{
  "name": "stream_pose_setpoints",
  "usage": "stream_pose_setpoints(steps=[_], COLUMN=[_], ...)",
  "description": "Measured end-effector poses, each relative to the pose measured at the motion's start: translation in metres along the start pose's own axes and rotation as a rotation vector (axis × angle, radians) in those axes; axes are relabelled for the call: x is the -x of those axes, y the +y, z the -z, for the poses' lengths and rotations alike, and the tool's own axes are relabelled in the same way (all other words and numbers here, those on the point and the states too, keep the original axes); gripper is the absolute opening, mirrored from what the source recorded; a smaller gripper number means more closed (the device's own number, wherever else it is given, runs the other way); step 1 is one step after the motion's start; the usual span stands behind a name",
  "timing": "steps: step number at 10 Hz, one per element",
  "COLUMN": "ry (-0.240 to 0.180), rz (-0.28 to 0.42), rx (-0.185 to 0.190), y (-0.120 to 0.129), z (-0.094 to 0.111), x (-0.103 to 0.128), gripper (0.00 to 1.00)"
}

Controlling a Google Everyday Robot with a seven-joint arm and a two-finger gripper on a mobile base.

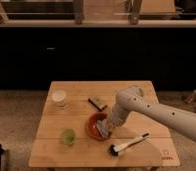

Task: Wipe red bowl with towel

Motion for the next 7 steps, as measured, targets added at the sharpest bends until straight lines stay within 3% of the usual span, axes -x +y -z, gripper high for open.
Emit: stream_pose_setpoints(steps=[7], ry=[0.038], rz=[0.046], rx=[-0.043], y=[-0.027], z=[0.018], x=[-0.006], gripper=[0.0])
